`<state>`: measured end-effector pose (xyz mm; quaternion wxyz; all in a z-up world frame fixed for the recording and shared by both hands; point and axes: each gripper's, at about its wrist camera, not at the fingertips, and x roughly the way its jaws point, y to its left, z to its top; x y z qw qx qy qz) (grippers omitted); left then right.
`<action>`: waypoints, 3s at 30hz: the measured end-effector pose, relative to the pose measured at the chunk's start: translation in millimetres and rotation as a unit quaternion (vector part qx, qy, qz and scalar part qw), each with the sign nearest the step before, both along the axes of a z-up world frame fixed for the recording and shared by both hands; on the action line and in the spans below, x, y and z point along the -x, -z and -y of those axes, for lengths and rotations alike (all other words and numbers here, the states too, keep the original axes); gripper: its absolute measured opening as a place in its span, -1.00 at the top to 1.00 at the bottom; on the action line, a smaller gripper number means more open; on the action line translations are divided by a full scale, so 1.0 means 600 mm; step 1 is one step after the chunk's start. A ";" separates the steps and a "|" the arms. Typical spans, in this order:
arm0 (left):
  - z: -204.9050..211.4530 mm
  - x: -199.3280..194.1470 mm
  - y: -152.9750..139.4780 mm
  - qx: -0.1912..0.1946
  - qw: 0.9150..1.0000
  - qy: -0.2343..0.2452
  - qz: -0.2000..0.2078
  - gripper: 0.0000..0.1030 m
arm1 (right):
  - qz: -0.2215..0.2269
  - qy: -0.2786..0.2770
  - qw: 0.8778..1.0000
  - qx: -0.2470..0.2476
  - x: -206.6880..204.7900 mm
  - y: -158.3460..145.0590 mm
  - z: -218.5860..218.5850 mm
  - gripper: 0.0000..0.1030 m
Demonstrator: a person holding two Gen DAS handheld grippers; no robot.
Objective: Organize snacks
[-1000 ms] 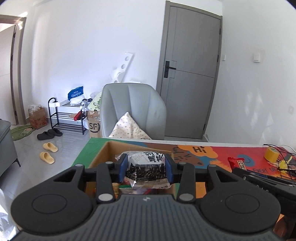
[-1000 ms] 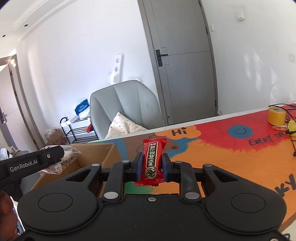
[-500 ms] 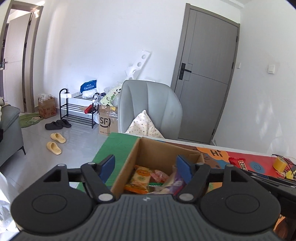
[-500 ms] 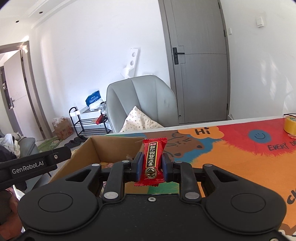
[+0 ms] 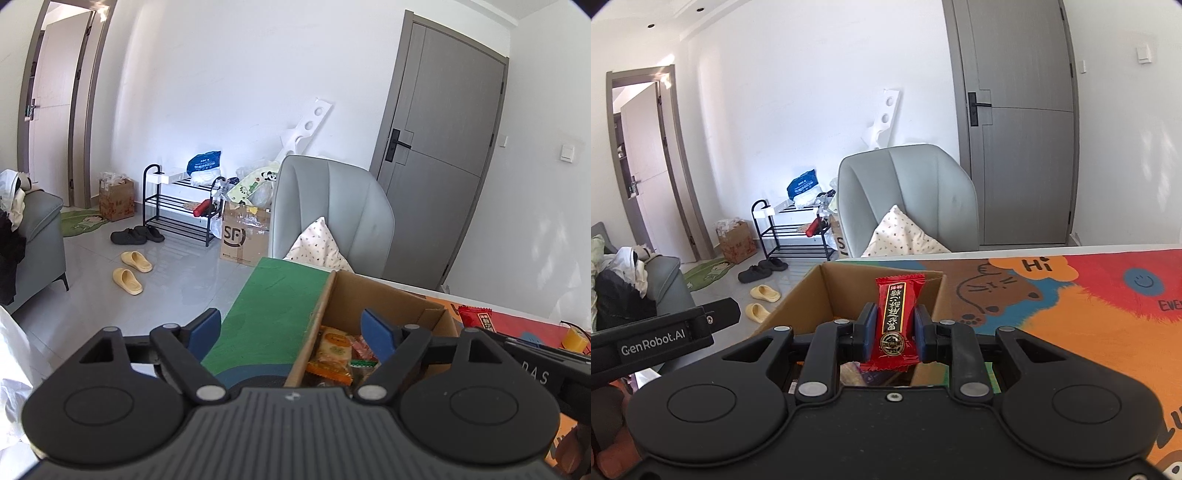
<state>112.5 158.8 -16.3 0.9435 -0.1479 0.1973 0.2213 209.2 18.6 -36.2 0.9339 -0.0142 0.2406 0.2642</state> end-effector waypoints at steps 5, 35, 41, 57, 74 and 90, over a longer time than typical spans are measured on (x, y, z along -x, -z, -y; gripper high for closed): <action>-0.016 0.009 0.002 0.004 1.000 -0.012 0.001 -0.65 | -0.003 -0.014 1.000 0.000 0.002 -0.003 -0.026 0.56; 0.012 0.016 0.003 -0.011 1.000 -0.005 -0.011 -0.82 | -0.047 0.016 0.998 -0.039 0.000 0.001 0.025 0.05; 0.047 0.012 0.000 -0.026 0.999 0.019 -0.020 -0.84 | -0.050 0.045 0.997 -0.044 0.009 0.004 0.077 -0.02; 0.155 0.006 0.003 -0.059 0.993 0.092 -0.038 -0.94 | -0.028 0.133 0.990 -0.041 0.058 0.003 0.208 -0.52; 0.204 0.049 -0.032 -0.091 0.985 0.141 -0.041 -0.99 | -0.004 0.173 0.984 -0.034 0.119 -0.029 0.274 -1.00; 0.219 0.075 -0.054 -0.116 0.978 0.157 -0.066 -0.99 | -0.010 0.178 0.984 -0.008 0.163 -0.055 0.304 -1.00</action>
